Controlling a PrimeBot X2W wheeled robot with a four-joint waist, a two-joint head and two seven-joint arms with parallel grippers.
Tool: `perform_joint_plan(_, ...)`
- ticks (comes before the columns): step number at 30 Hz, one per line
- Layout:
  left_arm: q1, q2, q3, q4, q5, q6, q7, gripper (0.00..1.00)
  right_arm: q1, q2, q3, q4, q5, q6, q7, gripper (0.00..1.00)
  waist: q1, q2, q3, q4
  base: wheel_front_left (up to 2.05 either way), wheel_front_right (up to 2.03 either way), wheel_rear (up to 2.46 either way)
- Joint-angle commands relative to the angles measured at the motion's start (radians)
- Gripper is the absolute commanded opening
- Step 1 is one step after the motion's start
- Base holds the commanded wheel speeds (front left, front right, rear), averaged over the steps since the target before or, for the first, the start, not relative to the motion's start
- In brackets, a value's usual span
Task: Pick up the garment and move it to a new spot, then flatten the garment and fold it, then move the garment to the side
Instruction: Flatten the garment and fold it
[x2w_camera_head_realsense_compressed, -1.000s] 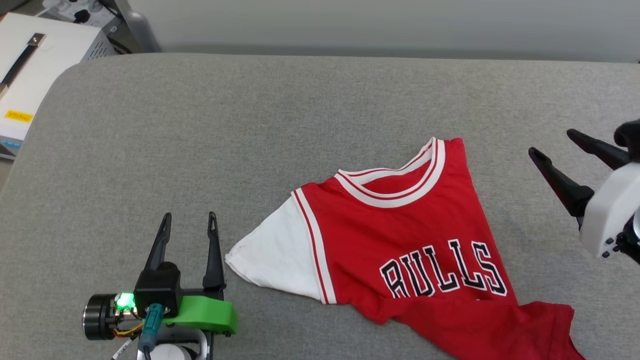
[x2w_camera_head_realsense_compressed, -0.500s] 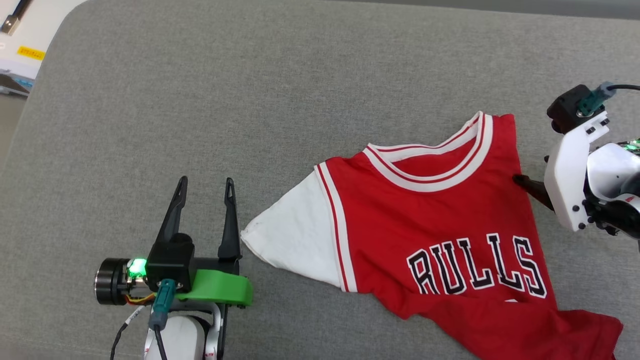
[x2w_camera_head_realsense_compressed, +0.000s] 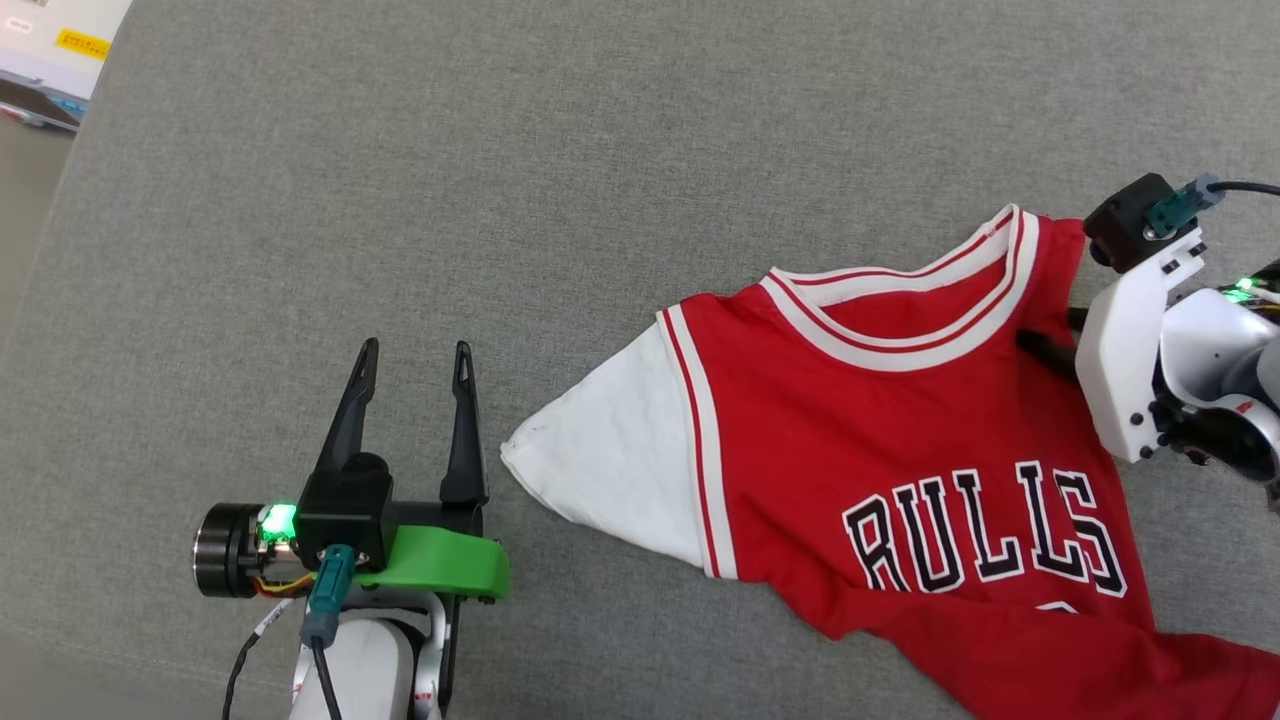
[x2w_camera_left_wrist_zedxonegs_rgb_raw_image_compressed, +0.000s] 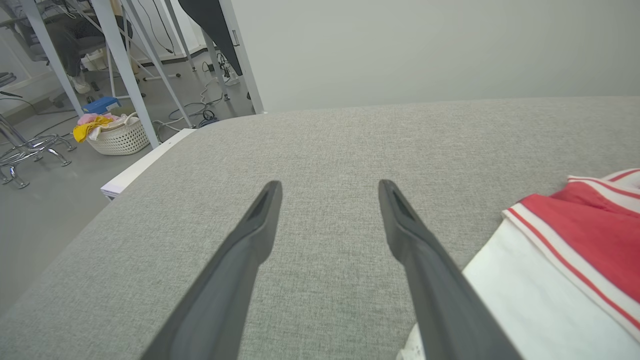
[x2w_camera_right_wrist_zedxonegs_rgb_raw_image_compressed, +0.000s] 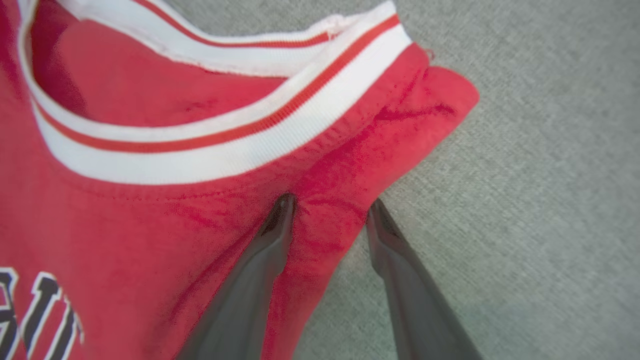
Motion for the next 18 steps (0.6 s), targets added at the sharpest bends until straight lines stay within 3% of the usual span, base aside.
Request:
perform_joint_plan(1,-0.010,-0.005,0.002,0.001,-0.001,0.006,-0.006,1.00,0.040,0.034,0.042,0.020,0.010,0.001,-0.039,0.00,0.0000,0.0000,-0.019,-0.016,0.00,0.00,0.00)
perform_joint_plan(9,0.035,-0.002,0.012,0.006,0.003,0.011,-0.006,1.00,0.094,-0.027,-0.048,-0.016,-0.019,0.001,-0.329,0.00,0.0000,0.0000,-0.108,-0.061,0.00,0.00,0.00)
perform_joint_plan(14,0.084,0.002,0.020,0.005,0.002,0.014,-0.006,1.00,0.218,-0.069,-0.162,-0.044,-0.036,0.001,-0.419,0.00,0.0000,0.0000,-0.159,-0.104,0.00,0.00,0.00)
perform_joint_plan(18,0.111,0.004,0.023,0.002,0.004,0.016,-0.006,1.00,0.352,-0.086,-0.310,-0.071,-0.042,0.001,-0.453,0.00,0.0000,0.0000,-0.186,-0.131,0.00,0.00,0.00)
